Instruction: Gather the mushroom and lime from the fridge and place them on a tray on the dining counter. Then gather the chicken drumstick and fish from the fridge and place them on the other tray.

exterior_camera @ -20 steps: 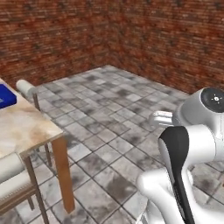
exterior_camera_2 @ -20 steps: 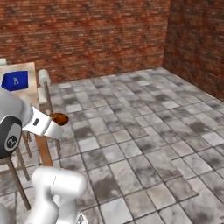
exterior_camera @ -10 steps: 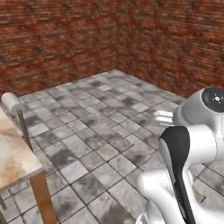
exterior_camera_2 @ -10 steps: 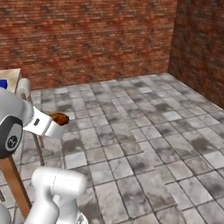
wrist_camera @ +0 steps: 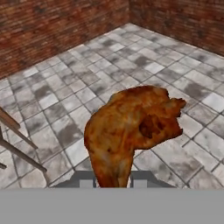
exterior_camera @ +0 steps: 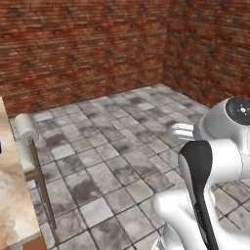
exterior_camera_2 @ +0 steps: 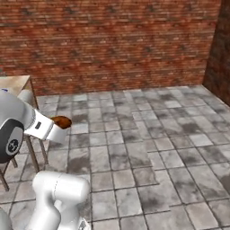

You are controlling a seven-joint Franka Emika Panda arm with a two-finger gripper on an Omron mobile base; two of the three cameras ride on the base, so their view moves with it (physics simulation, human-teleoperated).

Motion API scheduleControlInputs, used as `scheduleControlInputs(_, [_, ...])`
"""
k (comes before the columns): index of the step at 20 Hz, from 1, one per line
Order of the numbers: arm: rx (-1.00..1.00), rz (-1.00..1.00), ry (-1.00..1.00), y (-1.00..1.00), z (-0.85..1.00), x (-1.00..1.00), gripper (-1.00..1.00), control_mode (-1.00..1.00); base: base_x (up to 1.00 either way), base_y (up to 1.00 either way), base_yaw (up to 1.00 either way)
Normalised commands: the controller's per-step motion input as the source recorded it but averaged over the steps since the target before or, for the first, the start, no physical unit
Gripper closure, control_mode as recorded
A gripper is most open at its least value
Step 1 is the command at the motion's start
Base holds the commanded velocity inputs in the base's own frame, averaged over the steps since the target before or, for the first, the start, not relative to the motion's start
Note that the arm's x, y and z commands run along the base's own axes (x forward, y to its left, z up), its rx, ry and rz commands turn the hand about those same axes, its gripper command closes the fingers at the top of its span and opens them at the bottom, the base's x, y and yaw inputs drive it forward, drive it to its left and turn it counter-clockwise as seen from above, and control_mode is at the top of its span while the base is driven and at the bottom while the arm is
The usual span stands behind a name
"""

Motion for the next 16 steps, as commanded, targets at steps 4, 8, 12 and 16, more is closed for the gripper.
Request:
scheduleControlInputs(4, [0.0,0.0,0.0,0.0,0.0,0.0,1.0,1.0,1.0,-0.06,0.59])
scheduleControlInputs(8, [0.0,0.0,0.0,0.0,0.0,0.0,1.0,1.0,1.0,-0.14,0.68])
scheduleControlInputs(12, [0.0,0.0,0.0,0.0,0.0,0.0,1.0,1.0,1.0,-0.18,0.7])
scheduleControlInputs(16, [0.0,0.0,0.0,0.0,0.0,0.0,1.0,1.0,0.95,-0.28,0.64])
